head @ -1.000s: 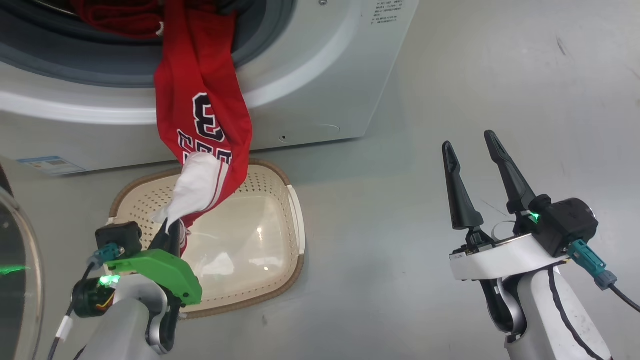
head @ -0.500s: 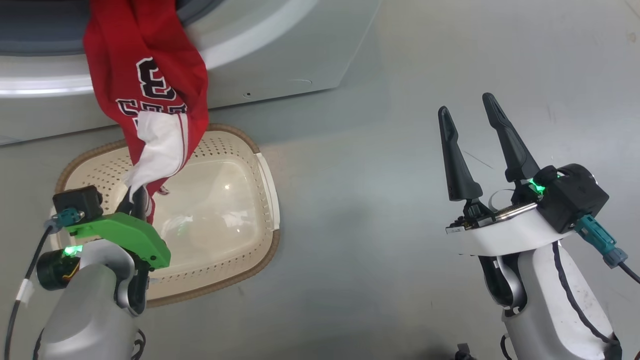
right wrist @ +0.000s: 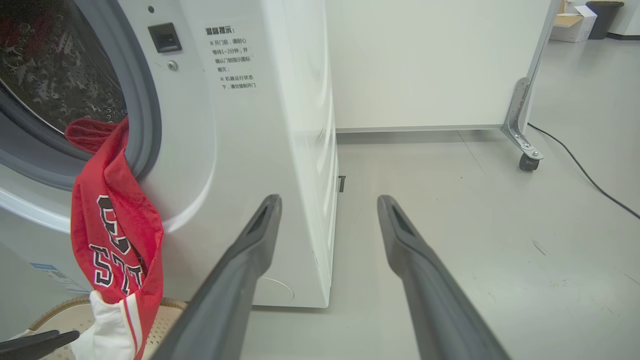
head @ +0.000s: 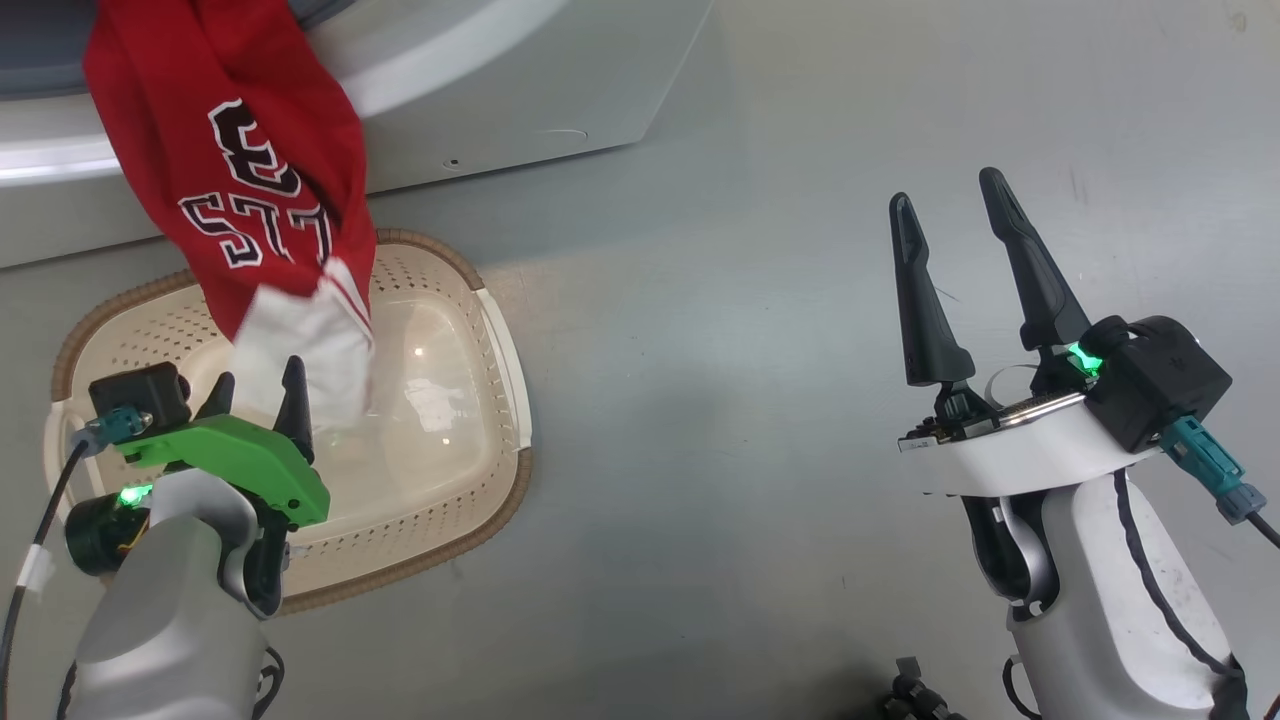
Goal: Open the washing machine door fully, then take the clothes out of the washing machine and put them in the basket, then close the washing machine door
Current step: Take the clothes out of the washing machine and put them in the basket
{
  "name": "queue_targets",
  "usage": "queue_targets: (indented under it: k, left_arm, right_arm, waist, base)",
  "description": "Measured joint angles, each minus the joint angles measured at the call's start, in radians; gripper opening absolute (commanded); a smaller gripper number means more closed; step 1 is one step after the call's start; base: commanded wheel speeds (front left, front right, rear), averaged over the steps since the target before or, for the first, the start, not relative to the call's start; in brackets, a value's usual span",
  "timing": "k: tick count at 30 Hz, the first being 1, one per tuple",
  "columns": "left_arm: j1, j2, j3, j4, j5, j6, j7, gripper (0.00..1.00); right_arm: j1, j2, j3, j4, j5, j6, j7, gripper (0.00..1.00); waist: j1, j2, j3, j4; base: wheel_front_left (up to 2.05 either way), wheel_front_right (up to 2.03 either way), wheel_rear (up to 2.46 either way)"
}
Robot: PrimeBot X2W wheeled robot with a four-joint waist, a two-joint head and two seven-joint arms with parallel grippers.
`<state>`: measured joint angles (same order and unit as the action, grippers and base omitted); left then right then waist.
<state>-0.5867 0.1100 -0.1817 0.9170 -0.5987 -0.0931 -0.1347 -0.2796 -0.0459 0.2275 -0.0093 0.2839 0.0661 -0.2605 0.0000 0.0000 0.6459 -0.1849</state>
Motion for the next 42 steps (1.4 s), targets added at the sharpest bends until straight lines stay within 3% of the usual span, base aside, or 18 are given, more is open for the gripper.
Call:
queue_targets:
  k: [11, 23, 27, 35, 42]
  left_arm:
    - [-0.010, -0.010, -0.004, 0.054, 0.001, -0.007, -0.074, 1.00]
    - [-0.010, -0.035, -0.041, 0.023, 0.046, -0.018, -0.117, 1.00]
    - [-0.010, -0.041, -0.040, -0.027, 0.067, -0.018, -0.117, 1.00]
    - [0.000, -0.042, 0.023, -0.252, 0.117, -0.018, -0.117, 1.00]
    - [0.099, -0.047, 0.048, -0.372, 0.168, -0.018, -0.117, 1.00]
  right_arm:
    - [-0.001, 0.000, -0.005, 0.024, 0.000, -0.007, 0.000, 1.00]
    - [0.004, -0.001, -0.038, 0.066, -0.026, -0.006, 0.000, 1.00]
    - [0.027, -0.001, -0.055, 0.085, -0.037, -0.005, 0.000, 1.00]
    - [0.071, -0.001, -0.071, 0.113, -0.042, 0.003, 0.000, 1.00]
    - [0.120, -0.001, -0.073, 0.133, -0.041, 0.005, 0.000, 1.00]
  waist:
    - [0.0000, 0.0000, -0.031, 0.022]
    - [0.0000, 0.0000, -0.106, 0.081]
    - [0.0000, 0.0000, -0.140, 0.107]
    - [0.0000, 0.0000, -0.222, 0.159]
    - [0.0000, 0.0000, -0.304, 0.192]
  base:
    - [0.00, 0.00, 0.00]
    - [0.00, 0.00, 0.00]
    - [0.00, 0.00, 0.00]
    - [0.00, 0.00, 0.00]
    - [0.00, 0.00, 0.00]
